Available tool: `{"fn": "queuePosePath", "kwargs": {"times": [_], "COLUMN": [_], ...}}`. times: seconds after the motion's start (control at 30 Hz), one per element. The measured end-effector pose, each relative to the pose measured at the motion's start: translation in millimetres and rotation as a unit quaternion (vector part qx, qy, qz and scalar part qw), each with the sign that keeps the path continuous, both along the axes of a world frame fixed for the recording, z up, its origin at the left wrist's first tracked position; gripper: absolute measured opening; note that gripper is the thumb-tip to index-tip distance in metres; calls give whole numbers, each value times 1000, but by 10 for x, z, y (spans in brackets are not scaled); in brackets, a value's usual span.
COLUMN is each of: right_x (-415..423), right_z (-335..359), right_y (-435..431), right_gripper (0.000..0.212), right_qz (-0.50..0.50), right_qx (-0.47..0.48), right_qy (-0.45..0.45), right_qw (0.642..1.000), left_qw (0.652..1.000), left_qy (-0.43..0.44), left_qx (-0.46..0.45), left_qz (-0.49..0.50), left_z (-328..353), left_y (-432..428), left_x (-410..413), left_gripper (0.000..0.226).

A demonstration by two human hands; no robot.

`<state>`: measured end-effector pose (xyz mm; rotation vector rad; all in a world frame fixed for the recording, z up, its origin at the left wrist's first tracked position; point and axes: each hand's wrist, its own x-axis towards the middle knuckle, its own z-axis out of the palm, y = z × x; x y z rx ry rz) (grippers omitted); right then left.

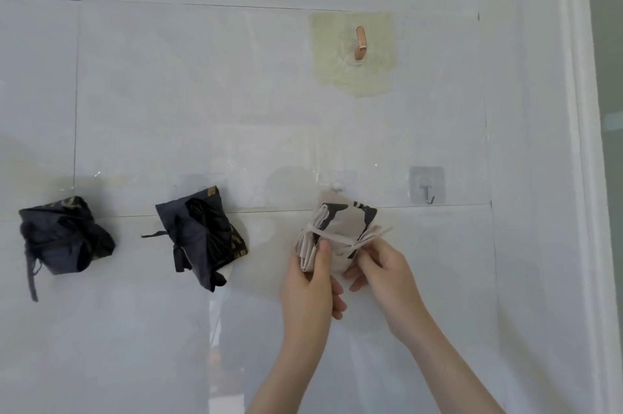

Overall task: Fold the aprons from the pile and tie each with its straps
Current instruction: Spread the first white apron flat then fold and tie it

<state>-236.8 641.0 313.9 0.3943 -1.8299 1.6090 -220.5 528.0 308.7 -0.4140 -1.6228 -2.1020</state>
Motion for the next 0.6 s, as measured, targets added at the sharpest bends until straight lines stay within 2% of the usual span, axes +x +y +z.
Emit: {"fn": "queuePosePath", "kwargs": {"times": [0.2, 0.4, 0.6], "right_x": [102, 244, 331], "right_z": [-116, -177, -389], "right_y": [-82, -180, -399], "right_gripper": [20, 8, 18], "right_qz": [28, -15, -39], "right_qx": [-21, -4, 35], "right_qy": [-30, -82, -109], "right_qw": [999, 996, 993], "left_qw": [1000, 995, 984], "left_qy": [-18, -68, -79], "left_qx": [-15, -70, -162], "left_qz": [-10, -4, -11], "left_z": [-13, -201, -462], "left_y": [28, -67, -251], "left_x": [82, 179, 234], "left_gripper": [32, 28, 16]}}
